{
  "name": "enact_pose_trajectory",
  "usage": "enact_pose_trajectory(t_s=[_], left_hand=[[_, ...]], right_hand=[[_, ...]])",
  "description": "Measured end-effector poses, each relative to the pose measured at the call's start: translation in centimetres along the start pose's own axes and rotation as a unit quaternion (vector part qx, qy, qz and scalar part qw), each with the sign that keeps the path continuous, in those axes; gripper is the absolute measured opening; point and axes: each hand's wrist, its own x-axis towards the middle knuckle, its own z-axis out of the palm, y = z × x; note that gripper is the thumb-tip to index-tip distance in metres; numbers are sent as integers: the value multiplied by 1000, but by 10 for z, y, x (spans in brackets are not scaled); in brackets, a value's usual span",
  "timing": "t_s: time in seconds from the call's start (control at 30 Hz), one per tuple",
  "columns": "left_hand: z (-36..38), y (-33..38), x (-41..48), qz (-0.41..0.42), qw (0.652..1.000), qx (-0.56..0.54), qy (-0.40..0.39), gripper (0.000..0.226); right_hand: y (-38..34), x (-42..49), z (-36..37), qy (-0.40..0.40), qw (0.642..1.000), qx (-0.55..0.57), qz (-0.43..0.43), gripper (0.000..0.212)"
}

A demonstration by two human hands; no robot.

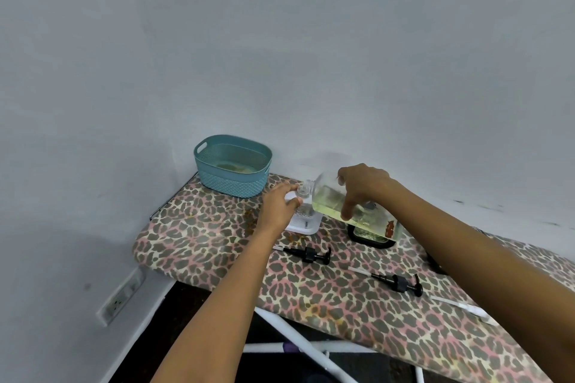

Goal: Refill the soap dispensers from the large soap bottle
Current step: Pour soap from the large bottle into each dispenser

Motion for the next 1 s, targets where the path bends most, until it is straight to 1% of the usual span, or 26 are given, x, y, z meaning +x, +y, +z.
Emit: enact_pose_trajectory(t_s=[1.0], left_hand=[[0,1,0,-19,1000,-1,6,44]], right_hand=[[-2,0,-11,-2,1000,-27,-4,79]])
